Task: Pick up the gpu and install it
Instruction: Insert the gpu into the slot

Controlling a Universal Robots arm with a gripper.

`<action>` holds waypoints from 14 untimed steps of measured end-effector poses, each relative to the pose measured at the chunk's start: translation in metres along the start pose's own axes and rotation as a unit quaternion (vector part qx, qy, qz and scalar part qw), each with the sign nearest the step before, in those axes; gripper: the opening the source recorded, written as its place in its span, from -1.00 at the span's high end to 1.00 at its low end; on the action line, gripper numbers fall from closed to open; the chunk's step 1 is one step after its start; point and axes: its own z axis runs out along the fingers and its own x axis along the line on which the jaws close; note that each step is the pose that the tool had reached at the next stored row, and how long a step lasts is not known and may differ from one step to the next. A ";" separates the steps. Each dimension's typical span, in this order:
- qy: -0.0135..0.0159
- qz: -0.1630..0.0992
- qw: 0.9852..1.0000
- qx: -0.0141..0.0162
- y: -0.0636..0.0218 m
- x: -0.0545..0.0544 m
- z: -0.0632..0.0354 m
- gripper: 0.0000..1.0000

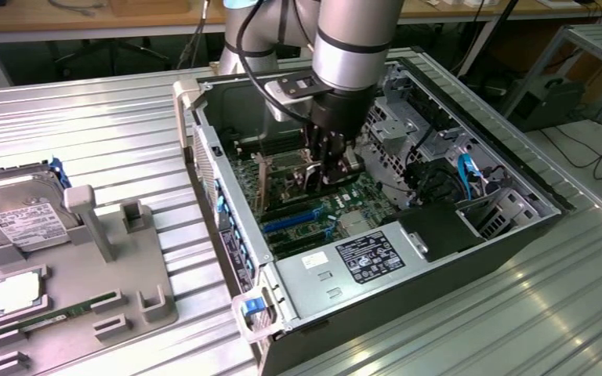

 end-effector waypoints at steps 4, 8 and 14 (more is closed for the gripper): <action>0.000 -0.001 1.000 0.000 0.0098 0.000 0.0052 0.44; 0.000 0.003 1.000 0.000 0.0122 0.000 0.0112 0.44; 0.000 0.008 1.000 0.000 0.0163 0.000 0.0133 0.44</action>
